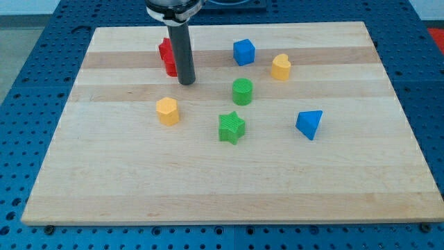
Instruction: Move green circle slightly down
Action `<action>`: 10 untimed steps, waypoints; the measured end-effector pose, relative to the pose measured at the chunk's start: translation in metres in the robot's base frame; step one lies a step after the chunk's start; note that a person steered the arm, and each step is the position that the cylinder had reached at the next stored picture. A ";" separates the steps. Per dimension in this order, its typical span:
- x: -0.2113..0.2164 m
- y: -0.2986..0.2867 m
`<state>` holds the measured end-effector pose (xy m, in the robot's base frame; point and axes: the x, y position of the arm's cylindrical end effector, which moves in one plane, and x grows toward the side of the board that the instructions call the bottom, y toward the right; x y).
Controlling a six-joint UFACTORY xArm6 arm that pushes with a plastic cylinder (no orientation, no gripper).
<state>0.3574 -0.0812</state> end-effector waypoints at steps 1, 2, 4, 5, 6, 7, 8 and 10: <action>0.000 0.010; 0.005 0.016; 0.002 0.032; 0.001 0.049; 0.000 0.055; -0.008 0.059; -0.013 0.070; -0.012 0.101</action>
<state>0.3452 0.0196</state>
